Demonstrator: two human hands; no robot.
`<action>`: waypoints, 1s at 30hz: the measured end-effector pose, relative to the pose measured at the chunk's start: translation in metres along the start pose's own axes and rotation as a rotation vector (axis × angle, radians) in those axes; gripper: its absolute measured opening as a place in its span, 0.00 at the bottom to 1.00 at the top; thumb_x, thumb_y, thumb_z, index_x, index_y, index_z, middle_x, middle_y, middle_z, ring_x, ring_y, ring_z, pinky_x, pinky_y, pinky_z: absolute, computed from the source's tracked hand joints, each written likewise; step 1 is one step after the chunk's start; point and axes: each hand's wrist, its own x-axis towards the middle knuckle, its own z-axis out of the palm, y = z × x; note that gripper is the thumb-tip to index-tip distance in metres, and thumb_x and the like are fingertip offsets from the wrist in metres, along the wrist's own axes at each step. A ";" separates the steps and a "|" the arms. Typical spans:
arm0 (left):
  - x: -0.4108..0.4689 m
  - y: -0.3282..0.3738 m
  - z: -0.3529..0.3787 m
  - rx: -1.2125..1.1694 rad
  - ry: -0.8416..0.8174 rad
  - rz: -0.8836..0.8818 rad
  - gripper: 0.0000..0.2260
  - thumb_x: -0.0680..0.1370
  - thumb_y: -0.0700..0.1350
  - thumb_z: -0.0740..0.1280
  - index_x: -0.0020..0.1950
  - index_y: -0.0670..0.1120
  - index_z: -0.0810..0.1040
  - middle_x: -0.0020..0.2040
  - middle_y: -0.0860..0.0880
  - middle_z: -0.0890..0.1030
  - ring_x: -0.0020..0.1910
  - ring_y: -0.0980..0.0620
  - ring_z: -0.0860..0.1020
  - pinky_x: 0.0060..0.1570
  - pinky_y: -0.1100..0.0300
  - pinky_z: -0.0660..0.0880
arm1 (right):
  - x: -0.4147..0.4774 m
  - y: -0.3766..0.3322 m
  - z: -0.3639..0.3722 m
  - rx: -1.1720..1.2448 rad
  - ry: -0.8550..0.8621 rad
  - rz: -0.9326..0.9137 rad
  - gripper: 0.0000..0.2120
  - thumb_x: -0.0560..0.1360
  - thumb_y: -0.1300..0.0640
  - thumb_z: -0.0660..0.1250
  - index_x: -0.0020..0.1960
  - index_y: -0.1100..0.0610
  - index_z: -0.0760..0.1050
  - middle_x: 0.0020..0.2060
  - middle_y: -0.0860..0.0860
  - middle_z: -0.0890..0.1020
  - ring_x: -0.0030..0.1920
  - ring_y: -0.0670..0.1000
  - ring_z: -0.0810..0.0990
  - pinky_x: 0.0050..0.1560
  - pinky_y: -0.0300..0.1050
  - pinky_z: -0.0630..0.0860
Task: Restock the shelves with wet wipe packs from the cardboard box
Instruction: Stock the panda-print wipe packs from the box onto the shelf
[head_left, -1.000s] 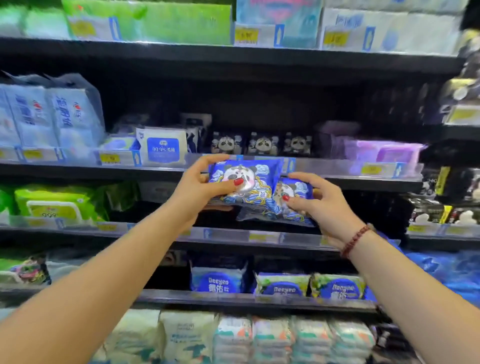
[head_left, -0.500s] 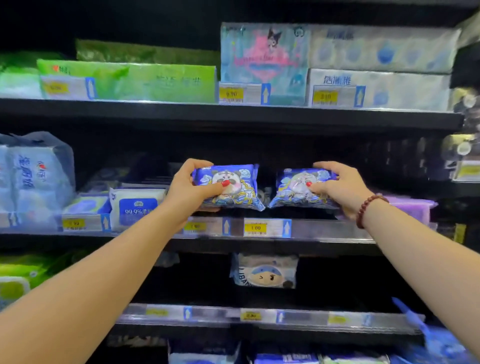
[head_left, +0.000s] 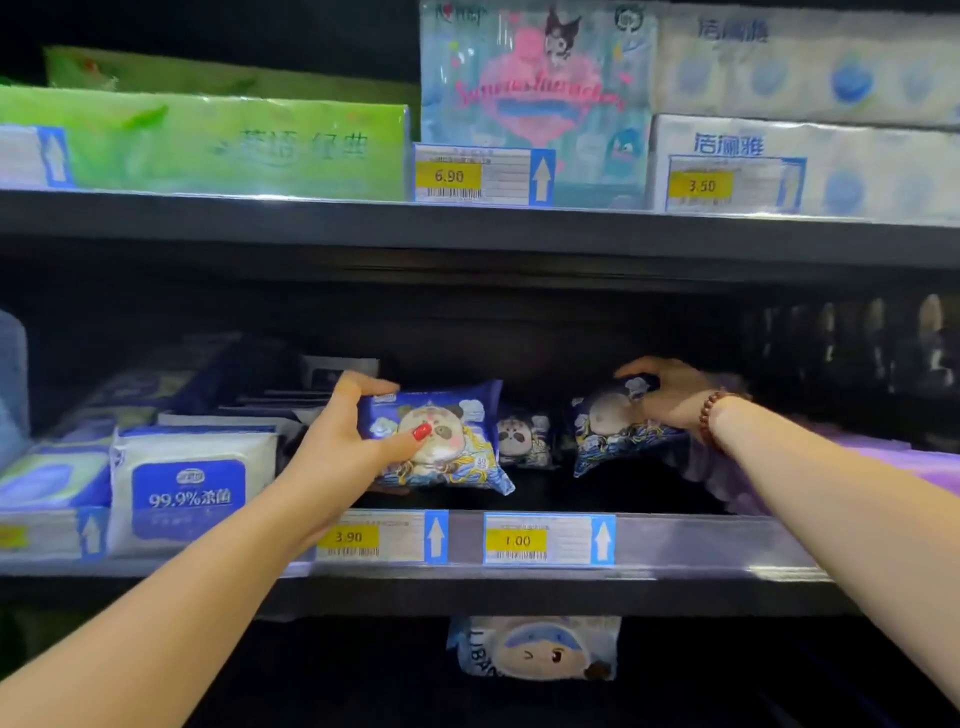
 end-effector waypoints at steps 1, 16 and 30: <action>0.001 -0.002 -0.001 0.002 -0.005 0.002 0.18 0.72 0.39 0.73 0.52 0.57 0.70 0.48 0.48 0.81 0.44 0.51 0.83 0.42 0.56 0.81 | 0.003 0.003 0.005 -0.019 0.005 -0.013 0.24 0.70 0.61 0.73 0.65 0.54 0.73 0.65 0.54 0.73 0.64 0.54 0.72 0.56 0.37 0.66; 0.006 -0.011 0.001 0.022 -0.040 0.050 0.19 0.70 0.41 0.74 0.53 0.58 0.72 0.49 0.48 0.83 0.44 0.52 0.84 0.43 0.51 0.82 | 0.036 0.031 0.043 -0.437 -0.129 -0.130 0.27 0.74 0.57 0.67 0.70 0.55 0.61 0.59 0.59 0.77 0.57 0.57 0.77 0.48 0.37 0.66; -0.005 0.002 0.001 0.058 -0.072 0.065 0.19 0.72 0.41 0.73 0.57 0.56 0.70 0.52 0.48 0.81 0.46 0.55 0.83 0.41 0.61 0.81 | -0.043 -0.077 0.020 0.548 -0.464 -0.026 0.35 0.66 0.44 0.73 0.68 0.55 0.67 0.59 0.55 0.78 0.55 0.52 0.80 0.51 0.47 0.80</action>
